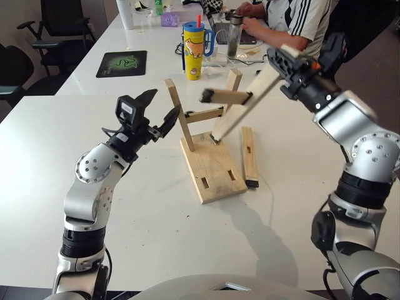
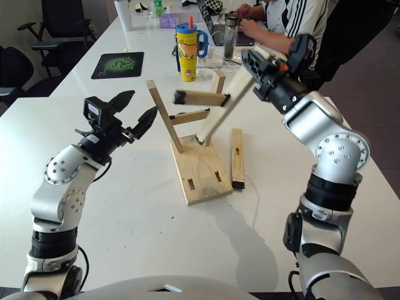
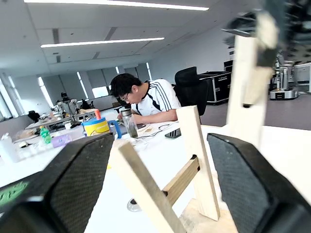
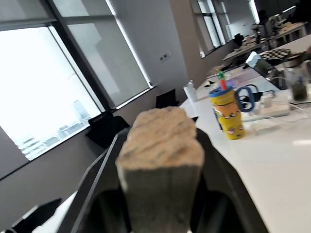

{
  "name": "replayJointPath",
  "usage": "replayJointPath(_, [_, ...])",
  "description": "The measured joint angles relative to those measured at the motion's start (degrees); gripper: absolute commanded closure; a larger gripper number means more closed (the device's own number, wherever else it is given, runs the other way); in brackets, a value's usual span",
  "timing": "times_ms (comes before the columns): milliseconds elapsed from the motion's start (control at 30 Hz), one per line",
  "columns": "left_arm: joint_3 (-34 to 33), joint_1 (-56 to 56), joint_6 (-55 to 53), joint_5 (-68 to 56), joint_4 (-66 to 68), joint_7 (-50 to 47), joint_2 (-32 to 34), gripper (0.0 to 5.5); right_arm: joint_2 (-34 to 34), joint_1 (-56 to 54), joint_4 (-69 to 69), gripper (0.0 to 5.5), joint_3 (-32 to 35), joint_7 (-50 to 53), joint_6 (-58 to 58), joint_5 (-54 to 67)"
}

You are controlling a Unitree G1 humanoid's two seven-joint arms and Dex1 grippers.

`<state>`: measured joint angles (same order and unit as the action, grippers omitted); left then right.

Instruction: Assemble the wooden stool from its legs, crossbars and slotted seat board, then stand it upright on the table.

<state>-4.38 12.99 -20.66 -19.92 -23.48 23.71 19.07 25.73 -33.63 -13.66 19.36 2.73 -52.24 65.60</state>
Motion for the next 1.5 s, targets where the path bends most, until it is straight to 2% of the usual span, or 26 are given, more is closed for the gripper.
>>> replayJointPath(167, [-5.3,-1.9,0.7,-0.6,3.2,-7.5,-4.5,1.96,0.4,8.2,-3.2,4.48,-1.3,-3.9,0.6,-3.0])
replayJointPath(500, [-7.7,-3.1,2.2,0.9,6.0,-13.1,-6.5,1.96,-0.6,15.8,-8.3,4.48,-1.8,-6.3,3.6,-6.5])
replayJointPath(867, [-8.6,-6.0,2.5,0.9,5.4,-14.5,-6.4,1.96,0.1,17.4,-6.5,4.48,6.2,-3.0,1.2,3.4])
replayJointPath(1200, [-8.9,-6.4,3.1,0.9,5.3,-14.8,-6.4,1.96,-0.3,23.9,-7.4,4.48,3.4,-6.8,7.1,-2.1])
replayJointPath(1500, [-9.1,-6.4,3.5,0.9,5.3,-15.0,-6.5,1.96,-3.6,27.1,-11.1,4.47,-4.7,-7.2,19.3,-13.7])
